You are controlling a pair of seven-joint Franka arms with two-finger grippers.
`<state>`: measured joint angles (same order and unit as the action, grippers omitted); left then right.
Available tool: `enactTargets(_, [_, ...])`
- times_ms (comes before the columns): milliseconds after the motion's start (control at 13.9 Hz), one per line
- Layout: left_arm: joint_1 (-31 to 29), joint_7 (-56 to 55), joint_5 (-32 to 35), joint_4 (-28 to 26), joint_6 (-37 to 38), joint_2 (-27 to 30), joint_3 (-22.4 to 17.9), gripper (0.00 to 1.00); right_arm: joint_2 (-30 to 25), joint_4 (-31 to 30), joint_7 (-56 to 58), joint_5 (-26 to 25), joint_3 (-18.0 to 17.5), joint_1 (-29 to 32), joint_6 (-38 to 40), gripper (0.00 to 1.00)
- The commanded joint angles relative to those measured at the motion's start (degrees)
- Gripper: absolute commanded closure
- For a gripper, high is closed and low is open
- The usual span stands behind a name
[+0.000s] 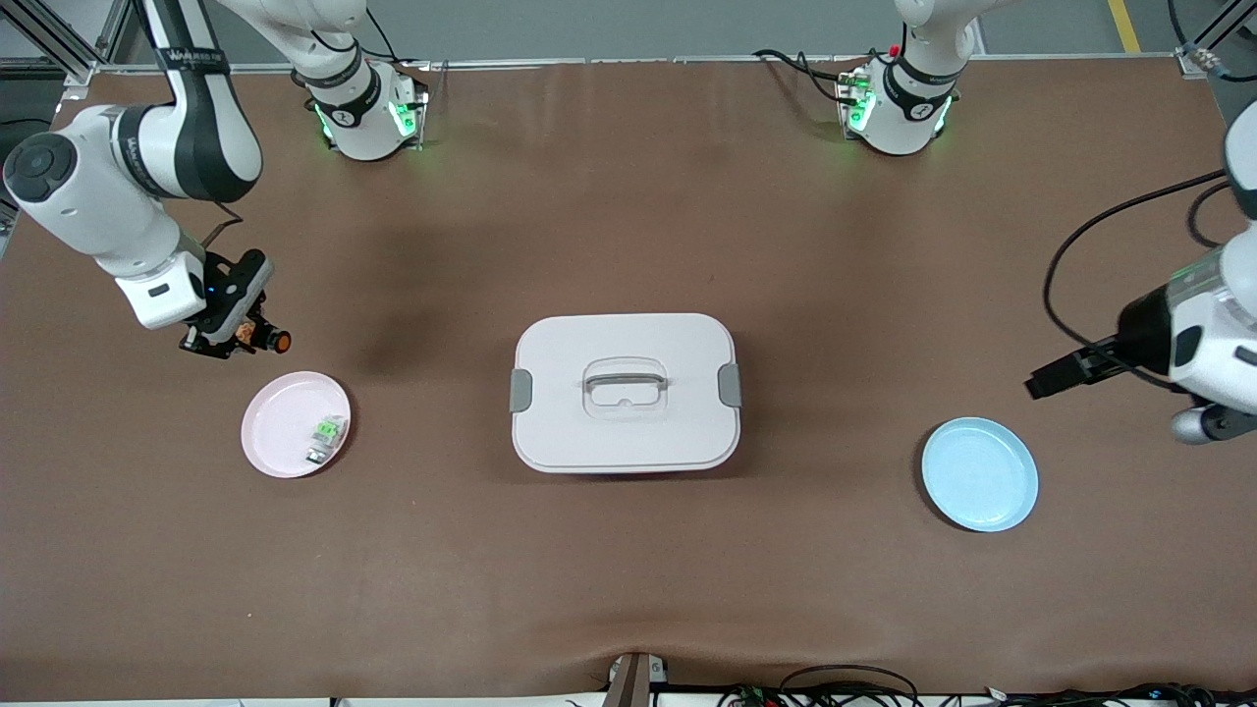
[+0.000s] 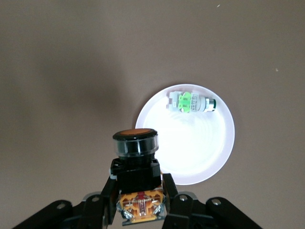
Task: Transfer orange switch to right arm and place
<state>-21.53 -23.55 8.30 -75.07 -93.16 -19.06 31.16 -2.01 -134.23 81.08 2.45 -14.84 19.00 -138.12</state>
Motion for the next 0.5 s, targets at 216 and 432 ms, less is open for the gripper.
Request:
enactTargets(216, [-0.79,4.30,2.51,-0.60,5.44,3.15,0.48,0.00,9.91,-0.06,9.62,-0.43,-1.07,5.34,-11.01,1.00])
enactTargets(432, [-1.14,6.58,2.60,-0.69,6.32,5.17,0.48,0.00,13.25,0.02,9.62,-0.43,-1.07,5.34,-15.24,1.00])
